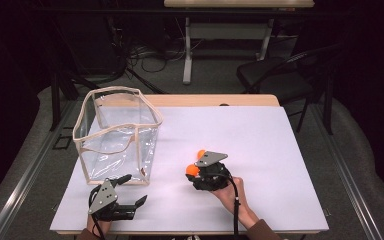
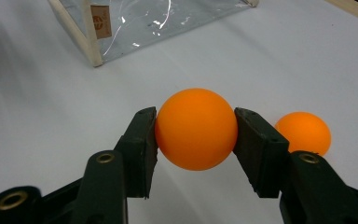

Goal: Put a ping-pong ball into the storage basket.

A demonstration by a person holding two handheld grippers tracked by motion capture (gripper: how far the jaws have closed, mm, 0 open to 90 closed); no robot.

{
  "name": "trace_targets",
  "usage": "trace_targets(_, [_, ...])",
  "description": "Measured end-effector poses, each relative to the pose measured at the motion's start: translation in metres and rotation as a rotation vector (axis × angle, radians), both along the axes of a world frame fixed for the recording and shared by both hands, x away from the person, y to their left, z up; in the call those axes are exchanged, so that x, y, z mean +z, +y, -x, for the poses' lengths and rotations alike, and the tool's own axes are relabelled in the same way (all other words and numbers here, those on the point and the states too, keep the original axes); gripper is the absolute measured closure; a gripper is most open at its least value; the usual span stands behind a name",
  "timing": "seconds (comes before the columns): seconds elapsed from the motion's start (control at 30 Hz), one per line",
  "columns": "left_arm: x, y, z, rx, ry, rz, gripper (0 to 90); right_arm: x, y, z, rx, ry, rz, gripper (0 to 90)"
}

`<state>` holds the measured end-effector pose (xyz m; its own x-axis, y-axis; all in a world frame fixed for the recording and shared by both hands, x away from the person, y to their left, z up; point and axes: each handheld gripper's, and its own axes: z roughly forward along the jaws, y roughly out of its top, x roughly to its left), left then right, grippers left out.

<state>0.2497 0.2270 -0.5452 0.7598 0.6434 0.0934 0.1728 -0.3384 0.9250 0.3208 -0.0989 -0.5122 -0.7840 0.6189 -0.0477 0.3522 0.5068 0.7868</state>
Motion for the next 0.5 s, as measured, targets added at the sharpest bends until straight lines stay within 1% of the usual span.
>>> trace_targets(0.1, [0.000,0.000,0.000,-0.004,-0.002,0.000,15.9,0.001,-0.002,-0.001,-0.005,-0.003,0.004,50.7])
trace_targets(0.13, [0.000,0.000,0.000,-0.001,-0.004,0.001,15.9,0.002,-0.004,-0.001,-0.015,-0.004,-0.003,50.8])
trace_targets(0.5, [0.000,0.000,0.000,-0.005,-0.002,0.002,15.9,0.006,-0.011,-0.005,-0.040,-0.015,-0.011,50.8])
